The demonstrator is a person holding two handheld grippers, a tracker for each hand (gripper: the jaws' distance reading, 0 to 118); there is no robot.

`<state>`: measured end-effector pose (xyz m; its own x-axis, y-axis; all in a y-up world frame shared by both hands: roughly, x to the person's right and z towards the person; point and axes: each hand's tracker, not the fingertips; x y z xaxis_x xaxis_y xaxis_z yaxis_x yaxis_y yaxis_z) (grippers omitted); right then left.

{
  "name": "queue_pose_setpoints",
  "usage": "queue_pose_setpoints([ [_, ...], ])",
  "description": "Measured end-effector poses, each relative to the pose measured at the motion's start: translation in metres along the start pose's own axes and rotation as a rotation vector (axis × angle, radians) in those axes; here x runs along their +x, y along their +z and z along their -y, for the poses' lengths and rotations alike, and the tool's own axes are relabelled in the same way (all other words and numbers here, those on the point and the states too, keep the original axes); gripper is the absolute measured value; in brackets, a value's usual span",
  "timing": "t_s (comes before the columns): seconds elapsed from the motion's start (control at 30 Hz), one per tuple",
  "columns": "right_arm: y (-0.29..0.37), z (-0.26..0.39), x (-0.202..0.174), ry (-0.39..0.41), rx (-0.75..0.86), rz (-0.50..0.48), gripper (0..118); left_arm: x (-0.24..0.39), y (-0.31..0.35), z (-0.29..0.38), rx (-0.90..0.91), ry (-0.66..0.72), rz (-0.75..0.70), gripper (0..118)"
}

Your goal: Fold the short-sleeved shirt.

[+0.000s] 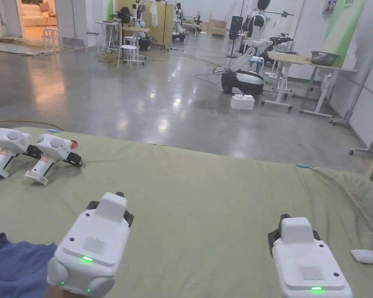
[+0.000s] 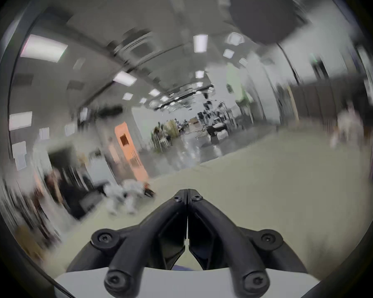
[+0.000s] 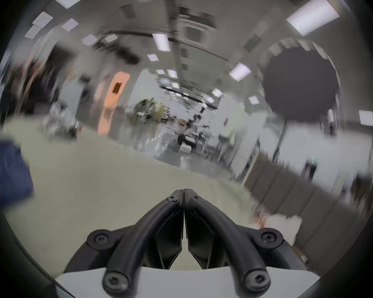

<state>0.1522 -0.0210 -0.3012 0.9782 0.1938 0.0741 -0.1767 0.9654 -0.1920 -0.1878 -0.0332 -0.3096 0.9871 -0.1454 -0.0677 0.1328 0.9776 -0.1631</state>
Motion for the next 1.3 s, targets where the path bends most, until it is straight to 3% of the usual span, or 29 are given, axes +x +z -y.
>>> queue_pose_setpoints([
  [0.1, -0.006, 0.01, 0.006, -0.189, 0.002, -0.009, 0, -0.016, -0.001, 0.004, 0.016, 0.32, 0.023, 0],
  [0.2, 0.001, 0.011, 0.005, -0.257, 0.014, 0.043, 0, -0.03, -0.003, 0.008, 0.017, 0.5, 0.004, 0],
  [0.37, 0.002, 0.006, 0.001, -0.198, 0.017, 0.0, 0, -0.049, -0.004, 0.012, 0.004, 0.333, -0.008, 0],
  [0.5, 0.003, 0.003, -0.004, -0.204, 0.009, -0.026, 0, -0.081, -0.003, 0.025, -0.058, 0.33, -0.033, 0],
  [0.63, 0.001, 0.008, -0.014, -0.166, -0.011, -0.053, 0, -0.096, 0.034, 0.033, -0.201, 0.297, -0.113, 0],
  [0.93, 0.002, 0.034, -0.046, -0.104, -0.098, -0.123, 0, -0.24, 0.059, 0.151, -0.692, 0.344, -0.216, 2],
  [1.03, 0.001, 0.043, -0.056, -0.107, -0.115, -0.143, 0, -0.251, 0.07, 0.167, -0.76, 0.343, -0.192, 20],
  [1.17, 0.002, 0.046, -0.07, -0.102, -0.138, -0.163, 0, -0.259, 0.06, 0.18, -0.792, 0.353, -0.187, 109],
  [1.2, 0.003, 0.047, -0.073, -0.1, -0.143, -0.169, 0, -0.257, 0.056, 0.182, -0.796, 0.344, -0.177, 115],
  [1.3, 0.004, 0.051, -0.077, -0.089, -0.153, -0.178, 0, -0.245, 0.045, 0.184, -0.813, 0.277, -0.098, 108],
])
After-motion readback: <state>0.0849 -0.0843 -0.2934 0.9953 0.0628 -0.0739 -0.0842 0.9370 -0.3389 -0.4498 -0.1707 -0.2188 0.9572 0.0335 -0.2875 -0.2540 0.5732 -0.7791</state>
